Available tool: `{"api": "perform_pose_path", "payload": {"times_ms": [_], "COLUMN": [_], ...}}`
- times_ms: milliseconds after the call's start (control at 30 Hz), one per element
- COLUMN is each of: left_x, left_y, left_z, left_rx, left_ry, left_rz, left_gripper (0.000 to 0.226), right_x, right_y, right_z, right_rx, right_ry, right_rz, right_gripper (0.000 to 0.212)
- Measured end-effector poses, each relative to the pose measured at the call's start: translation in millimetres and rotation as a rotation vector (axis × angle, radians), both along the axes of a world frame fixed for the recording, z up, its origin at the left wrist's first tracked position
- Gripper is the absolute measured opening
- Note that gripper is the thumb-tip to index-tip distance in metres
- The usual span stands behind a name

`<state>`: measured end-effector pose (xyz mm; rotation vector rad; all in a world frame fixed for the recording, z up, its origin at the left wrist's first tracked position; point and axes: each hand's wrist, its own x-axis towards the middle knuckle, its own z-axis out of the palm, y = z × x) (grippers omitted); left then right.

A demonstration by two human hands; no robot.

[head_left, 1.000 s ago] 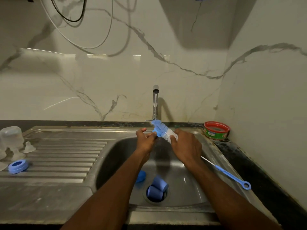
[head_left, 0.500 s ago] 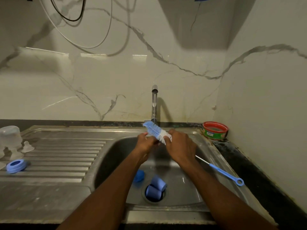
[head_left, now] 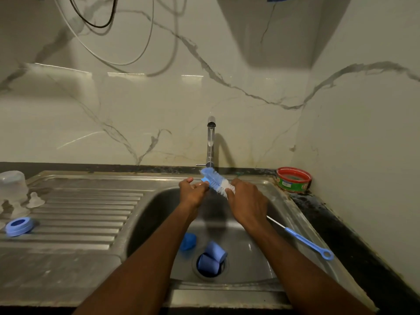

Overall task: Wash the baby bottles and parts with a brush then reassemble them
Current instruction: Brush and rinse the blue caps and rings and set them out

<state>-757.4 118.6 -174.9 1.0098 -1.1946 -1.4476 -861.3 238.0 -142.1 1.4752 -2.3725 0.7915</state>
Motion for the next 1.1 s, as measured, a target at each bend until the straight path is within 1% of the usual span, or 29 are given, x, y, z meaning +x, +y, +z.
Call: {"api": "perform_pose_path", "payload": {"times_ms": [133, 200, 267, 333, 400, 467, 567, 600, 633, 667, 767, 867, 900, 933, 1000, 1033, 1067, 1100], "left_x": [-7, -7, -3, 3, 7, 8, 1, -2, -6, -7, -7, -5, -5, -4, -5, -5, -6, -7], "left_y": [10, 11, 7, -1, -4, 4, 18, 21, 22, 22, 15, 3, 1, 1, 8, 11, 15, 17], "left_z": [-5, -4, -2, 0, 0, 1, -1, -2, -3, -1, 0, -2, -1, 3, 14, 17, 19, 19], "left_rx": [-0.181, -0.254, -0.255, -0.213, -0.193, -0.248, -0.378, -0.401, -0.410, -0.390, -0.155, 0.077, 0.142, 0.200, 0.308, 0.352, 0.381, 0.388], "left_ry": [-0.149, -0.185, -0.168, -0.114, -0.099, -0.144, -0.268, -0.288, -0.288, -0.266, -0.104, 0.035, 0.097, 0.187, 0.382, 0.453, 0.520, 0.528], "left_rz": [-0.152, -0.146, -0.079, -0.006, -0.001, -0.070, -0.297, -0.343, -0.321, -0.254, -0.048, 0.043, 0.055, 0.047, -0.029, -0.073, -0.115, -0.142], "left_gripper": [0.066, 0.060, 0.059, 0.060, 0.062, 0.059, 0.058, 0.056, 0.055, 0.055, 0.064, 0.077, 0.075, 0.066, 0.040, 0.034, 0.033, 0.034], "right_x": [-1, -2, -3, -3, 0, 2, 1, 0, -1, -2, -3, 1, 3, 5, 9, 9, 9, 7], "right_y": [-8, -8, -6, -2, 0, 0, -5, -6, -7, -7, -3, 0, -1, -1, -5, -6, -8, -10], "right_z": [2, 4, 3, 1, 0, 1, 3, 3, 3, 4, 5, 3, 1, -1, -2, -1, 0, 1], "right_rx": [-0.034, -0.059, -0.080, -0.074, -0.057, -0.069, -0.086, -0.082, -0.073, -0.069, -0.067, -0.065, -0.059, -0.060, -0.096, -0.116, -0.129, -0.137], "right_ry": [-0.001, 0.011, 0.014, 0.012, 0.024, 0.022, 0.018, 0.031, 0.038, 0.043, 0.022, 0.012, 0.023, 0.028, 0.020, 0.011, 0.000, -0.006], "right_rz": [0.007, 0.024, 0.041, 0.073, 0.094, 0.087, 0.084, 0.081, 0.070, 0.049, 0.040, 0.118, 0.124, 0.118, 0.075, 0.041, 0.007, -0.022], "right_gripper": [0.028, 0.025, 0.022, 0.021, 0.021, 0.023, 0.019, 0.017, 0.016, 0.016, 0.017, 0.021, 0.021, 0.021, 0.021, 0.020, 0.021, 0.022]}}
